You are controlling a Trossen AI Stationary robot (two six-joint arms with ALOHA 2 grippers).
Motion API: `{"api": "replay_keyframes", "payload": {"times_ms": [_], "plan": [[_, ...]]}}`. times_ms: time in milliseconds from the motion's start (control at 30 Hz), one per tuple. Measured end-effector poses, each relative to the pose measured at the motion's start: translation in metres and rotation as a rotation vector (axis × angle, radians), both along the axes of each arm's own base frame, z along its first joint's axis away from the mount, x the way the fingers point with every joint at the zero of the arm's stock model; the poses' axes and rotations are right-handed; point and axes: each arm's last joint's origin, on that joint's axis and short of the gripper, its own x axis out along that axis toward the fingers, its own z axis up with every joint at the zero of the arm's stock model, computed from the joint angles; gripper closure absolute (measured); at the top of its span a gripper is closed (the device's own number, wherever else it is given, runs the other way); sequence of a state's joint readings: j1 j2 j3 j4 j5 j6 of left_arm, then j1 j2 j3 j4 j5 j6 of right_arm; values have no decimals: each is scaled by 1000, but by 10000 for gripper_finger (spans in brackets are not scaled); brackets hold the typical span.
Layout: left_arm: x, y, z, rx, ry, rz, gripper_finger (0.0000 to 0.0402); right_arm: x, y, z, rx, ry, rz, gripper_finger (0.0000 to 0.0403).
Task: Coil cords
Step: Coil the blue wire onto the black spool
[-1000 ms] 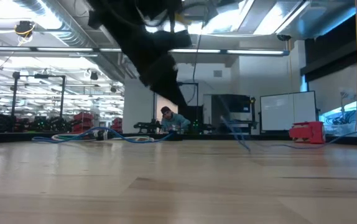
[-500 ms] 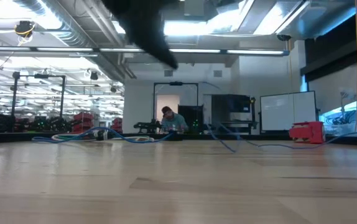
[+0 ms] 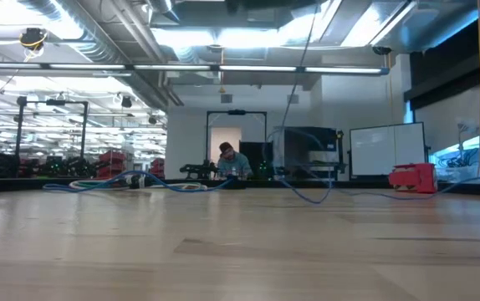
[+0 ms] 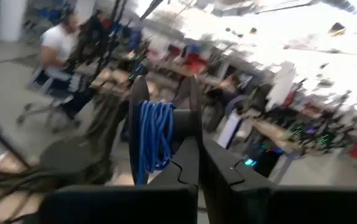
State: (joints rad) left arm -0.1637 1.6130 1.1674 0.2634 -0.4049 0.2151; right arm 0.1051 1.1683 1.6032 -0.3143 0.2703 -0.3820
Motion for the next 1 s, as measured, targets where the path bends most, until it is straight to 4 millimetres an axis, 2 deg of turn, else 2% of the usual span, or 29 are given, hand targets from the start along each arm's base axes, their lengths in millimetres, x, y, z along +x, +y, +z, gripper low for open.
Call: {"api": "replay_keyframes", "payload": {"times_ms": [67,200,500,1000], "plan": [[3,4,-3,-34,-2,-26,259,5,1,-7,2,64,0,398],[7,5,-9,-45,14,-46,259,20,-1,-23,32,151,-109,398],[8,6,-5,-26,-30,-36,259,33,0,-42,26,148,-119,398],[9,23,-3,-41,-52,17,259,34,1,-46,27,154,-83,398]]}}
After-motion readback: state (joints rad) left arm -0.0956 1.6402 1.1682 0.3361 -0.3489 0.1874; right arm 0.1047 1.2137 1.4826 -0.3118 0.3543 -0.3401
